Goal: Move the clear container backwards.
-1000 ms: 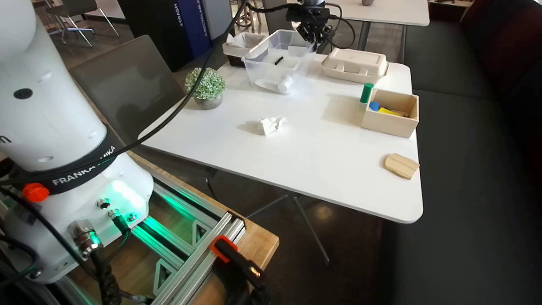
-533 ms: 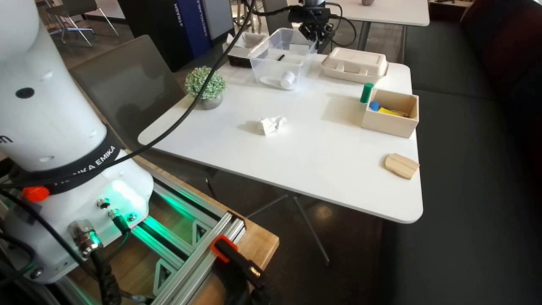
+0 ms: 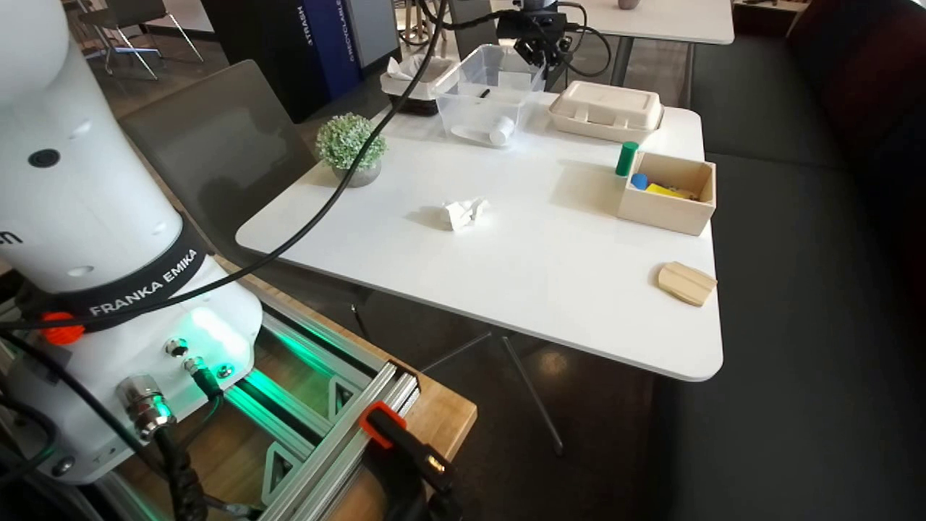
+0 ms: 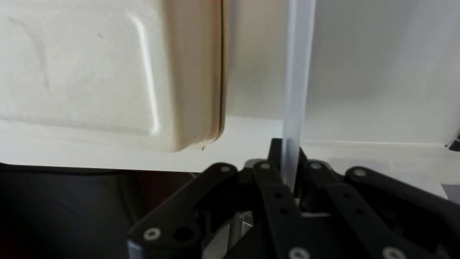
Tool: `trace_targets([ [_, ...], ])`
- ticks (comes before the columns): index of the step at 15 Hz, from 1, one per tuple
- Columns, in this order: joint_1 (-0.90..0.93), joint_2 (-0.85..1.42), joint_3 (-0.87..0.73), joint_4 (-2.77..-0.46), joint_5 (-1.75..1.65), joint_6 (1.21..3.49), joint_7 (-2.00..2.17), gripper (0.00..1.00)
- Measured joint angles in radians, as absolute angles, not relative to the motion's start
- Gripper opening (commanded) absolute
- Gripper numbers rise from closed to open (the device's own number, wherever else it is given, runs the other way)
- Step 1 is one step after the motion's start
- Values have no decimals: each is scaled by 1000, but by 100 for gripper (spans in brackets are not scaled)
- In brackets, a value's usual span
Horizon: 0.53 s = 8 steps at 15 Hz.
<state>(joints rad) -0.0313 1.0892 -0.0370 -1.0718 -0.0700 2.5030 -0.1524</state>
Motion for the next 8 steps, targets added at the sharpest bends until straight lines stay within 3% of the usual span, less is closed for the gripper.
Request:
trace_targets([
  [1,-30,1098,-38,-1057,-71,2503,-152,32],
  [8,-21,1153,-52,-993,-87,2501,-152,83],
])
